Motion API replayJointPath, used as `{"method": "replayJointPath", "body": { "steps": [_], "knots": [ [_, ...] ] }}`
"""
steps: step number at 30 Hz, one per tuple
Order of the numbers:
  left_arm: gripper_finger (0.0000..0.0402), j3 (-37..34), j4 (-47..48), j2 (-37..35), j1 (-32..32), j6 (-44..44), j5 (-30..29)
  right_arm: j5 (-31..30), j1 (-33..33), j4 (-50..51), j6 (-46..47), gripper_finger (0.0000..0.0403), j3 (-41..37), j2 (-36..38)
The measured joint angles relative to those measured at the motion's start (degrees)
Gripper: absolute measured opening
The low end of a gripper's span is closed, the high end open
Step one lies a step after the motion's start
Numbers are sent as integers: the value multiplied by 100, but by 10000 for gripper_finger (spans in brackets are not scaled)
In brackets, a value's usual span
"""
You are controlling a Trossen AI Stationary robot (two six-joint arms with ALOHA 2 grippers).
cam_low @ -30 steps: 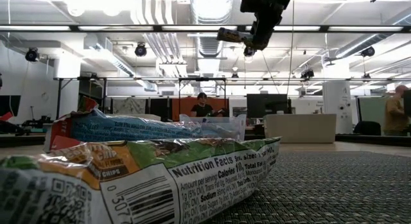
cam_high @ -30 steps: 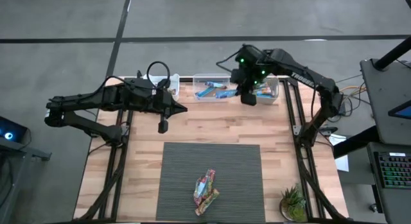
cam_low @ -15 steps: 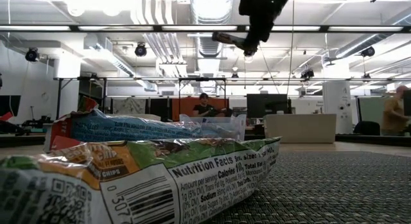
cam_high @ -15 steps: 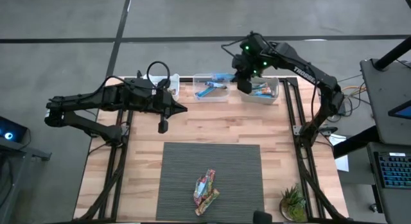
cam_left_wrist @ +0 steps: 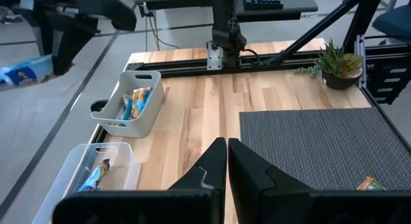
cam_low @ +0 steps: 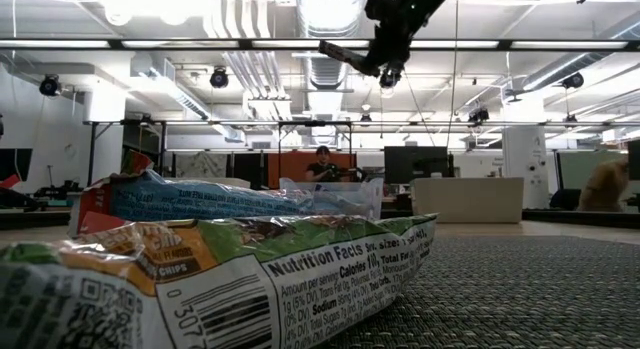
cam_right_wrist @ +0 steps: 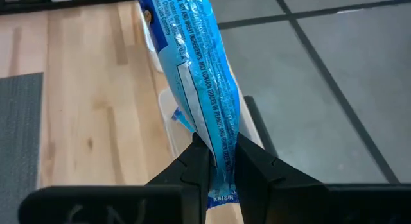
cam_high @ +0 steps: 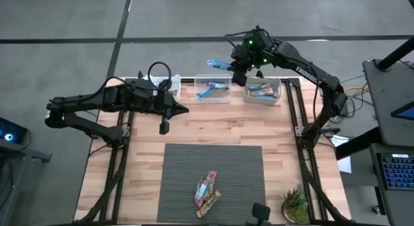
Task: Pick and place Granola Bars by type
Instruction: Put the blue granola bar into the transparent bin
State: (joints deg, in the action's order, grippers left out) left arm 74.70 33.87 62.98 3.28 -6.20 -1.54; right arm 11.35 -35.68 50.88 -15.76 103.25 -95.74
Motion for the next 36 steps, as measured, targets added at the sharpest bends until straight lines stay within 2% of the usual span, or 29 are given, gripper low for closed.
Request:
{"method": "replayJointPath", "body": {
  "steps": [16,26,36],
  "knots": [
    [0,-2,-324,0,-1,31,-2,5,-488,-1455,-94,47,-1273,-13],
    [0,-2,-341,16,1,90,-2,95,-498,-2672,-52,47,-2005,-11],
    [0,-2,-332,66,-1,88,2,276,-488,-2774,80,47,-1884,-536]
  ]
}}
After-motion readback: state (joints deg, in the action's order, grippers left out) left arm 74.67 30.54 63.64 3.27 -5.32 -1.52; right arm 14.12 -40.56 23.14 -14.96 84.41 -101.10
